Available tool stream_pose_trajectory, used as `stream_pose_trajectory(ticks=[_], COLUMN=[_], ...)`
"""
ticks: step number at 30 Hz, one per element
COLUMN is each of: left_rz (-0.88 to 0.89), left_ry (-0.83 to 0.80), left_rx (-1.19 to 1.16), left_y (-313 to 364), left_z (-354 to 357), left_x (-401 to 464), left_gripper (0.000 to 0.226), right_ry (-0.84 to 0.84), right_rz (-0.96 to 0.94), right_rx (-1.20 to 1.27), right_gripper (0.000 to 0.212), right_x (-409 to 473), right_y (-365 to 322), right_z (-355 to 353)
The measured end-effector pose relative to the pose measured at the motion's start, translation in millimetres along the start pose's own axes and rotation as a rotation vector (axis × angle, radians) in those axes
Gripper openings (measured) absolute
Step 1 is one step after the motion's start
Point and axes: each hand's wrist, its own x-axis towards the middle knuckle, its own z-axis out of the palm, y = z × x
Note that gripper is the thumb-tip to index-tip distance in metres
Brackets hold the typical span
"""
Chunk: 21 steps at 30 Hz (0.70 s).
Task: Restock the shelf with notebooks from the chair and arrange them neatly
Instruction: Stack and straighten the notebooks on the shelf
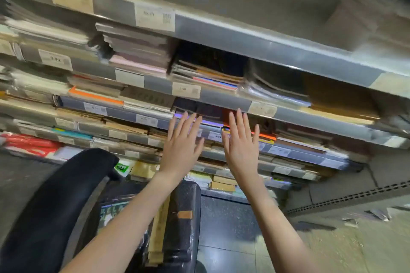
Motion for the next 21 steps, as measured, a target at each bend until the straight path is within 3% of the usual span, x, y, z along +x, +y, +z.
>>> stream_pose_trajectory(ticks=[15, 21], left_rz=[-0.351, -0.476], left_ry=[-0.531, -0.582], left_rx=[0.029, -0.088], left_y=[-71, -70], left_z=[160, 190], left_x=[-260, -306], left_gripper=[0.057, 0.074], right_ry=[-0.535, -0.661], right_rz=[-0.110, -0.118], right_rx=[0.098, 0.149], right_gripper=[0.059, 0.066], right_x=[-146, -137], right_y=[-32, -32], right_z=[209, 260])
